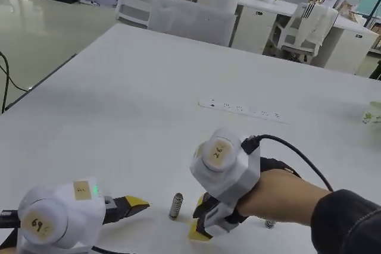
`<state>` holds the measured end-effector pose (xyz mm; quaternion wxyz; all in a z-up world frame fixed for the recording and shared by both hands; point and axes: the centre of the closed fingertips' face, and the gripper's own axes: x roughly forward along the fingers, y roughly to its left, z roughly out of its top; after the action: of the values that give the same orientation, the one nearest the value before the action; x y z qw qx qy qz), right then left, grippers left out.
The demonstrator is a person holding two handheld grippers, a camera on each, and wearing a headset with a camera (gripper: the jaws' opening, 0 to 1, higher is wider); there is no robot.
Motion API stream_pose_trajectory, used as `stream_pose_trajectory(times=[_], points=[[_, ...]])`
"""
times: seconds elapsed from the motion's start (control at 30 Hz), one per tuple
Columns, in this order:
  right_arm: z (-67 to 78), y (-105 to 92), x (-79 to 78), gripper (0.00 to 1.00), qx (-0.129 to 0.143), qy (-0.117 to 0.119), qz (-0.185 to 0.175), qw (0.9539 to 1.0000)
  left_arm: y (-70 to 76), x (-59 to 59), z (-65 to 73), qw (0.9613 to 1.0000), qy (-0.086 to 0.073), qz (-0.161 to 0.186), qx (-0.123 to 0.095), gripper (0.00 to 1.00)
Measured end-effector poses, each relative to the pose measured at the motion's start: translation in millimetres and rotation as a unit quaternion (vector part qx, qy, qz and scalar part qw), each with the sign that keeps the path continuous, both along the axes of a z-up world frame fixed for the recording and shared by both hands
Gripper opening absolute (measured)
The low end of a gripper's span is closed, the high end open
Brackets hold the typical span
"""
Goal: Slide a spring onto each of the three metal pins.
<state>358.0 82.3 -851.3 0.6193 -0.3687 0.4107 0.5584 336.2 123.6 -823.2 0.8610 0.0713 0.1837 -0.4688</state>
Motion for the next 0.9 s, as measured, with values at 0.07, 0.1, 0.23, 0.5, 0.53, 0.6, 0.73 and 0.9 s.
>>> stream_pose_trajectory(times=[0.07,0.1,0.23,0.5,0.53,0.6,0.73,0.9], points=[[1.3,-2.3,-2.5,0.19,0.004,-0.002,-0.003,1.0,-0.2,-0.1,0.4,1.0,0.0,0.0,0.0,0.59],[2.9,-3.8,-4.2,0.19,0.009,-0.003,-0.007,0.9999,-0.2,-0.1,0.3,1.0,0.0,0.0,0.0,0.6],[8.7,-8.3,-9.5,0.19,0.031,0.001,-0.024,0.9992,-0.2,-0.2,1.4,1.0,-0.001,0.002,-0.001,0.61],[18.0,-26.0,-18.0,0.2,0.064,0.001,-0.058,0.9963,-1.5,-0.8,3.2,1.0,-0.002,0.002,-0.002,0.62],[19.4,-28.7,-19.3,0.2,0.07,0.002,-0.065,0.9955,-1.8,-1.0,3.4,1.0,-0.002,0.001,-0.001,0.63],[21.2,-33.9,-21.8,0.21,0.078,0.002,-0.072,0.9943,-2.3,-1.4,3.9,1.0,-0.002,0.001,-0.001,0.63],[21.6,-46.2,-25.7,0.21,0.084,-0.001,-0.085,0.9928,-1.8,-1.8,5.0,1.0,-0.002,0.002,-0.001,0.64],[20.3,-65.9,-26.8,0.22,0.088,-0.002,-0.111,0.99,-1.0,-1.9,5.3,1.0,-0.002,0.004,0.0,0.64]])
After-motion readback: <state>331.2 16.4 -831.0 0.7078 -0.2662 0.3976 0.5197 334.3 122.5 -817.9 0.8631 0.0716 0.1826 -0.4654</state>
